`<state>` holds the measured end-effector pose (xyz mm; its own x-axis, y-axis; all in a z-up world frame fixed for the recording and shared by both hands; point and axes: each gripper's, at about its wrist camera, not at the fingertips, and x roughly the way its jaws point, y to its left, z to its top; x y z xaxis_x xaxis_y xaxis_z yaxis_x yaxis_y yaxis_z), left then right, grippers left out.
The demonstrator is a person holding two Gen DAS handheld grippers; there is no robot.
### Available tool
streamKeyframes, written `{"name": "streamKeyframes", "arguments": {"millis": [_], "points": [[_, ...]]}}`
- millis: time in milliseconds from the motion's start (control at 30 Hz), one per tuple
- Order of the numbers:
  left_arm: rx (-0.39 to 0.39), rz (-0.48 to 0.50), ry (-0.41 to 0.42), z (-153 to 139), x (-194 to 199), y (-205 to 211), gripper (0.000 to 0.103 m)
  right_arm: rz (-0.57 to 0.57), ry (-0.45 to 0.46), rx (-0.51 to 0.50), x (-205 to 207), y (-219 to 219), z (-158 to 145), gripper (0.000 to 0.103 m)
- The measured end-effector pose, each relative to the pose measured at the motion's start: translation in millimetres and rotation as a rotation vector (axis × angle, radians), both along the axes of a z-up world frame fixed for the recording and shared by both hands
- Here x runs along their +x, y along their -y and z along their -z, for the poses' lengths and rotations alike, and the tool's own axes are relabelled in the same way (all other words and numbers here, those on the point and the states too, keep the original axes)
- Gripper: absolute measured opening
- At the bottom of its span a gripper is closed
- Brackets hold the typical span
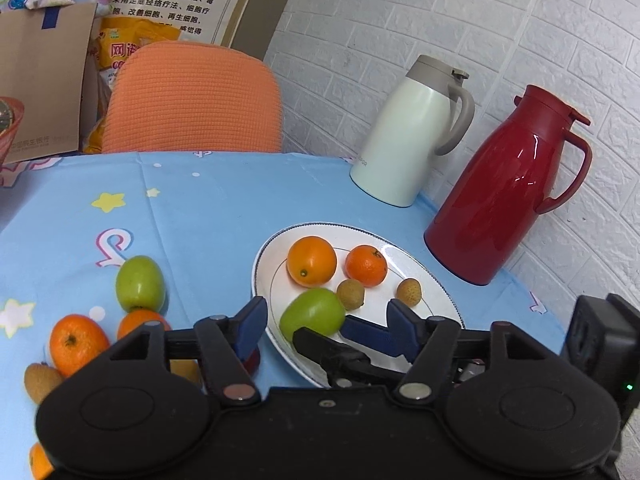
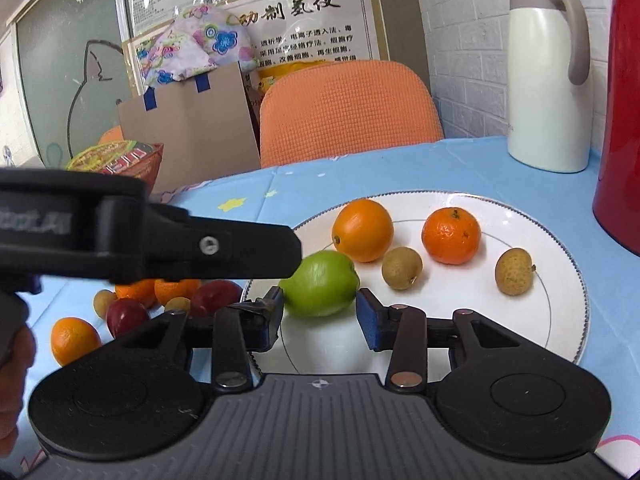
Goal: Organize fruits
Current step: 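Open the left tool to release the green apple on the plate, then move the open left tool back to the large orange in the cluster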
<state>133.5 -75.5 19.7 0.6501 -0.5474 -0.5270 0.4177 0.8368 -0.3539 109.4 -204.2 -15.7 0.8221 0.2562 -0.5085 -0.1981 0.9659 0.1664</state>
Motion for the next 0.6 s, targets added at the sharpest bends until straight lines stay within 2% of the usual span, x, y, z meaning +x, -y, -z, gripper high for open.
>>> {"name": "streamKeyframes", "arguments": {"millis": [67,133,200,267,367,600], "points": [[-0.004,-0.005,-0.005,0.1,-3.7,-3.9,0.103,0.007,0.016,-0.004,-4.0,0.2,-1.3,0.070],[-0.013,-0.014,-0.006,0.2,-9.3,-9.3,0.103,0.002,0.043,0.005,-10.9,1.8,-2.3,0.078],[-0.026,-0.031,-0.006,-0.2,-15.9,-15.1,0.103,-0.003,0.041,-0.005,-14.9,2.7,-2.1,0.093],[-0.038,-0.041,-0.003,-1.3,-23.7,-19.9,0.103,-0.007,0.037,-0.006,-18.5,4.8,-2.2,0.094],[-0.043,-0.053,0.007,-2.6,-37.5,-25.3,0.103,0.011,0.049,-0.001,-28.4,8.1,-2.3,0.103],[-0.039,-0.103,-0.003,3.2,-68.4,-41.0,0.103,-0.011,0.067,-0.003,-54.9,7.2,-4.1,0.103]]}}
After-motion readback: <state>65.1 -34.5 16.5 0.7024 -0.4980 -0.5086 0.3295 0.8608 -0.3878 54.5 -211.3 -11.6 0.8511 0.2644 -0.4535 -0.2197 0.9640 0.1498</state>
